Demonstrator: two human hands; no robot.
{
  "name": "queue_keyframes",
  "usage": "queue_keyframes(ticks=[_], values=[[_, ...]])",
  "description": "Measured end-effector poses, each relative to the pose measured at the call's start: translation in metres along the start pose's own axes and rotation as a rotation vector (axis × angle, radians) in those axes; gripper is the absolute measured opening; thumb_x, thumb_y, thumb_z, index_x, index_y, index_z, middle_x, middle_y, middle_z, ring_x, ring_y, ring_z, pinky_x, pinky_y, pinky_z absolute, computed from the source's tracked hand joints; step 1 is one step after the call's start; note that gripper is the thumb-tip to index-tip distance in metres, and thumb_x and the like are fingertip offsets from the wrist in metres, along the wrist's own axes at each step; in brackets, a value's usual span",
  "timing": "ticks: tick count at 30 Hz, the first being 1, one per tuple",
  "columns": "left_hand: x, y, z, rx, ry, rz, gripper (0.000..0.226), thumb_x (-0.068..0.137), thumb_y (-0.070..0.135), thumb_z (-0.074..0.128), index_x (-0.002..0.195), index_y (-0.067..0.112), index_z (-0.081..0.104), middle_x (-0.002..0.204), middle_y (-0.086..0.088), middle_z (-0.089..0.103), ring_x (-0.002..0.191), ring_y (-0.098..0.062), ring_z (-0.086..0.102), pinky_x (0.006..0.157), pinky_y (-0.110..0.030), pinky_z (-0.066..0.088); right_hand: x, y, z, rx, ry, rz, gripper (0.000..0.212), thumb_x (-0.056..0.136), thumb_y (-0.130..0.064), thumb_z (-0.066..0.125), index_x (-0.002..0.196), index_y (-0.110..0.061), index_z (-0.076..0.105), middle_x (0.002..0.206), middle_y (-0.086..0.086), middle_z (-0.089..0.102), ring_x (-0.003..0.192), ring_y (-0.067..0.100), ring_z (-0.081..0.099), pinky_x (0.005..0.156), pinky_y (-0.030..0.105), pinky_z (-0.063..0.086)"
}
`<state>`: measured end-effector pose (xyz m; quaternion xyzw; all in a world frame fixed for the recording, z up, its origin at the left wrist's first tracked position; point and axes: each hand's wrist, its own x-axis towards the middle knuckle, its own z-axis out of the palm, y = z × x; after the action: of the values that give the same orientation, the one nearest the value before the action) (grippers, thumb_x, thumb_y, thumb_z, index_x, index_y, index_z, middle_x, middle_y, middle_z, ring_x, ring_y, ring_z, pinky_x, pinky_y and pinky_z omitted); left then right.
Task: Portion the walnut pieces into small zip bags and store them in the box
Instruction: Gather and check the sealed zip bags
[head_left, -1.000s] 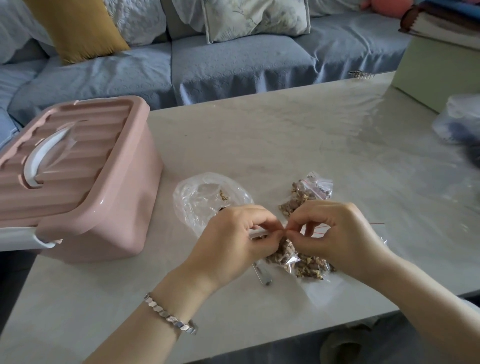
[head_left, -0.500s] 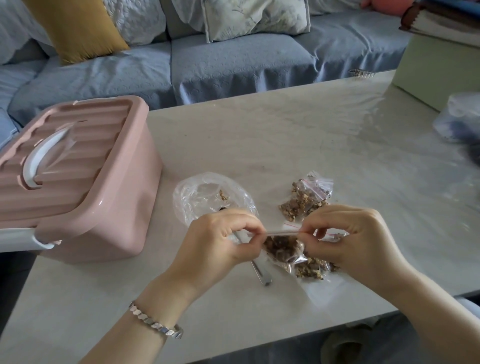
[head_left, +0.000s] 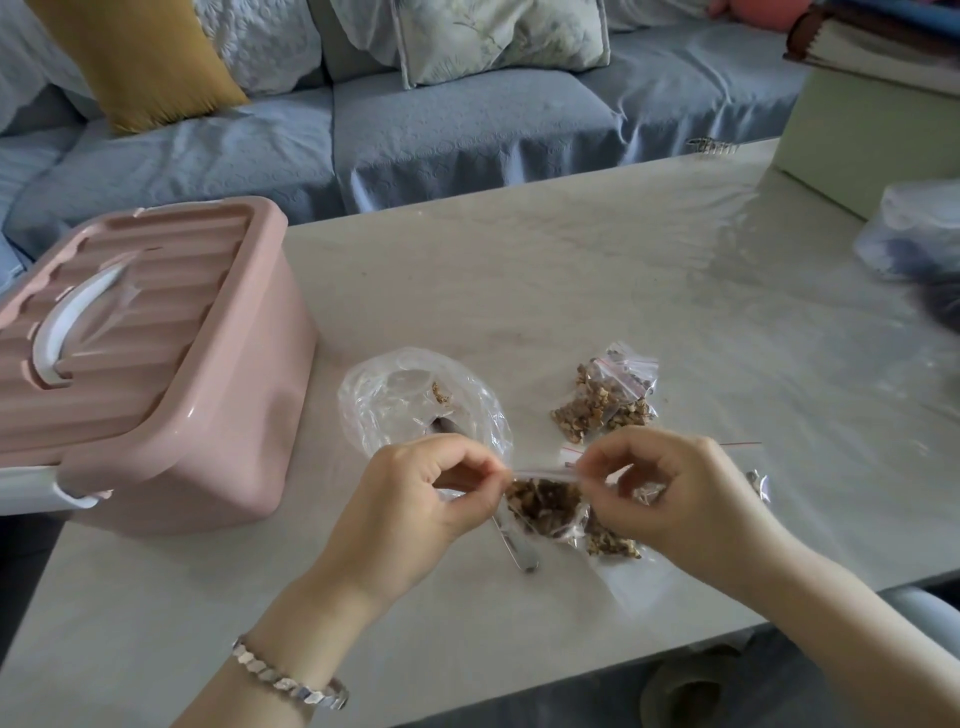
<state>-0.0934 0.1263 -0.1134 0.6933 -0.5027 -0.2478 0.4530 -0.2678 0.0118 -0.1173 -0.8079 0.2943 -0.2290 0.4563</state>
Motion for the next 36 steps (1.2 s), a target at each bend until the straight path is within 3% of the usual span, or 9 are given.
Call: queue_keyframes(ticks=[4,9,12,16,19,22,25,30,36], values=[[0.002,-0.007,0.004,0.042,-0.023,-0.023,0.018,0.079,0.011,0.072,0.068,0.025,0.068,0.071,0.009,0.07,0.067,-0.004,0.066,0.066,-0.015,0.051,0.003,-0.001,0.006,-0.145,-0.046,-0.028,0.007,0.073,-0.021,0.076,0.074,-0.028,0.074,0.067,-0.013,0.067,0.066,0.004,0.059,0.06,0.011,0.044],[0.005,-0.022,0.005,0.114,0.051,-0.142,0.012,0.084,0.019,0.065,0.076,0.028,0.067,0.07,0.013,0.07,0.069,-0.006,0.066,0.07,-0.021,0.052,0.031,0.024,0.022,-0.124,0.05,0.326,0.017,0.081,-0.017,0.067,0.065,-0.015,0.069,0.06,0.003,0.068,0.049,0.006,0.054,0.055,0.013,0.047],[0.0,-0.028,0.005,0.173,0.012,-0.182,0.012,0.084,0.02,0.064,0.078,0.03,0.065,0.075,0.017,0.069,0.071,-0.002,0.065,0.073,-0.023,0.052,0.045,0.046,0.036,-0.15,-0.05,0.482,0.024,0.085,-0.012,0.057,0.067,0.0,0.068,0.065,0.013,0.069,0.054,0.017,0.056,0.07,0.035,0.056],[-0.007,-0.034,0.001,0.19,-0.021,-0.205,0.022,0.084,0.02,0.064,0.081,0.041,0.06,0.084,0.024,0.065,0.077,0.0,0.064,0.076,-0.023,0.052,0.053,0.056,0.039,-0.441,-0.148,0.435,0.021,0.088,-0.023,0.051,0.09,-0.006,0.063,0.085,0.008,0.069,0.068,0.021,0.06,0.063,0.031,0.05],[-0.009,-0.036,-0.001,0.211,-0.025,-0.227,0.024,0.084,0.019,0.065,0.081,0.042,0.059,0.086,0.027,0.064,0.078,0.0,0.064,0.079,-0.024,0.052,0.071,0.06,0.015,-0.536,0.022,0.433,0.029,0.09,-0.029,0.052,0.091,-0.003,0.066,0.088,0.013,0.069,0.068,0.025,0.06,0.058,0.029,0.048],[-0.01,-0.036,-0.001,0.216,-0.023,-0.233,0.022,0.084,0.019,0.064,0.082,0.041,0.06,0.086,0.027,0.064,0.078,0.0,0.064,0.079,-0.025,0.052,0.094,0.079,-0.009,-0.67,0.182,0.518,0.038,0.09,-0.042,0.051,0.097,-0.007,0.064,0.099,0.011,0.064,0.084,0.029,0.061,0.063,0.03,0.047],[-0.012,-0.036,-0.001,0.207,-0.013,-0.24,0.018,0.085,0.02,0.064,0.085,0.038,0.062,0.085,0.025,0.065,0.08,0.0,0.064,0.08,-0.025,0.051,0.106,0.096,-0.011,-0.736,0.102,0.649,0.049,0.086,-0.058,0.048,0.074,-0.011,0.05,0.071,0.006,0.057,0.07,0.028,0.057,0.049,0.024,0.036],[-0.015,-0.037,-0.001,0.201,-0.003,-0.244,0.019,0.084,0.018,0.064,0.083,0.037,0.062,0.082,0.023,0.066,0.08,-0.001,0.065,0.08,-0.026,0.052,0.108,0.106,-0.008,-0.713,0.107,0.672,0.034,0.088,-0.041,0.058,0.082,-0.007,0.056,0.071,0.006,0.06,0.064,0.025,0.056,0.043,0.022,0.029],[-0.016,-0.037,0.001,0.2,-0.011,-0.224,0.022,0.085,0.018,0.064,0.081,0.04,0.06,0.083,0.024,0.066,0.079,0.001,0.065,0.079,-0.022,0.051,0.1,0.105,-0.005,-0.71,0.123,0.575,0.014,0.091,-0.021,0.055,0.094,-0.008,0.06,0.084,0.01,0.066,0.072,0.028,0.06,0.056,0.028,0.042]])
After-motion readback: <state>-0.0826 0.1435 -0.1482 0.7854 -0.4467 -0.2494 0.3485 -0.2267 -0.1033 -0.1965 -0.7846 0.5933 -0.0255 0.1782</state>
